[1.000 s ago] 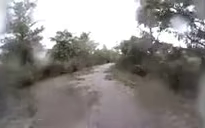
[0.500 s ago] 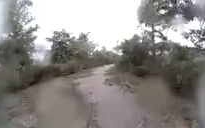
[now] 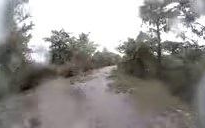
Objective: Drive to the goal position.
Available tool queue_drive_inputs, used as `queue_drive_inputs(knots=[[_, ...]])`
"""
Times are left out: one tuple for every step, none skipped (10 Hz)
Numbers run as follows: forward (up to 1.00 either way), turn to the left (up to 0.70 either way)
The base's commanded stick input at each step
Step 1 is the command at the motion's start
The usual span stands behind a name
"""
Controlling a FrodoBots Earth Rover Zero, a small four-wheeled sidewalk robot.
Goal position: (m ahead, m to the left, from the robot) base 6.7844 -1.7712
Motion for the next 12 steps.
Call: queue_drive_inputs(knots=[[0.85, 0.30], [0.85, 0.34], [0.85, 0.17], [0.85, 0.01], [0.85, 0.00], [0.85, 0.00], [0.85, 0.00], [0.85, 0.02], [0.85, 0.29], [0.85, 0.13], [0.85, 0.05], [0.85, 0.00]])
